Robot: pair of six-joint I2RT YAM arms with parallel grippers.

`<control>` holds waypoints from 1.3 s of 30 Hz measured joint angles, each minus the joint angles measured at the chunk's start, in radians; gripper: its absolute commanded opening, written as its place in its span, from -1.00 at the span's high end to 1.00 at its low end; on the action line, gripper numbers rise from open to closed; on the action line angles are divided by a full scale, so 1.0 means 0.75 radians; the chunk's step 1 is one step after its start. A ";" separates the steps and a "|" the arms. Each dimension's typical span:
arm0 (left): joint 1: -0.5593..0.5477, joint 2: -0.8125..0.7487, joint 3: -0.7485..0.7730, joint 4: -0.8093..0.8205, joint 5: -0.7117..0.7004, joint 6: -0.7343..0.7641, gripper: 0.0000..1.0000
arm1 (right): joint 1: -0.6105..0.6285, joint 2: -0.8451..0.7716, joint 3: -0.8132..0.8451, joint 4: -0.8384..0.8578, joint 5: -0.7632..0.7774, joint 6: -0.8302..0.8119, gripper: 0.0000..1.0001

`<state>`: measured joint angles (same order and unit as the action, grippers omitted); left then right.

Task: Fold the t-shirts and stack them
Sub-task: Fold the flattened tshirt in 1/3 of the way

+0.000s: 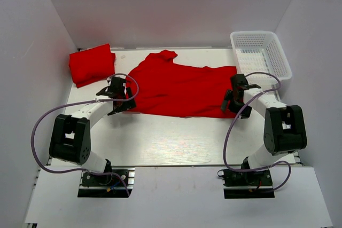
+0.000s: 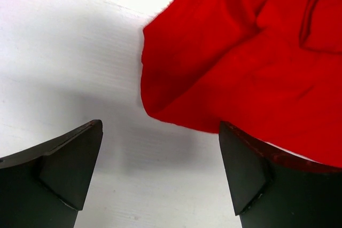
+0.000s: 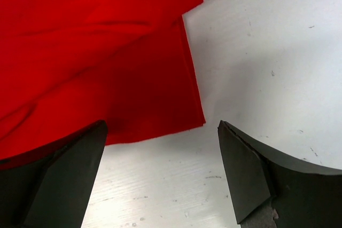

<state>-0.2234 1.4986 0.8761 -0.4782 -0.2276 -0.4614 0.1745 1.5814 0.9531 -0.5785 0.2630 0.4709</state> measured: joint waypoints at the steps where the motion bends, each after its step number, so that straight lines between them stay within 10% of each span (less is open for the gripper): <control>1: 0.007 0.004 -0.002 0.011 0.000 -0.002 -1.00 | -0.002 0.012 0.000 0.008 0.001 0.002 -0.80; 16: 0.132 0.111 -0.026 0.215 0.080 -0.009 -0.93 | -0.012 0.027 -0.023 0.064 0.003 0.062 -0.80; 29: 0.135 0.136 -0.098 0.347 0.148 0.000 1.00 | -0.023 0.028 -0.090 0.222 -0.035 0.123 -0.80; 39: 0.135 0.135 -0.103 0.359 0.153 0.000 1.00 | -0.023 0.026 -0.107 0.291 0.009 0.157 -0.80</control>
<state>-0.1219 1.6001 0.7990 -0.2092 -0.1131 -0.4614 0.1570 1.6009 0.8730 -0.3603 0.2699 0.5888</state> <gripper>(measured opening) 0.034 0.900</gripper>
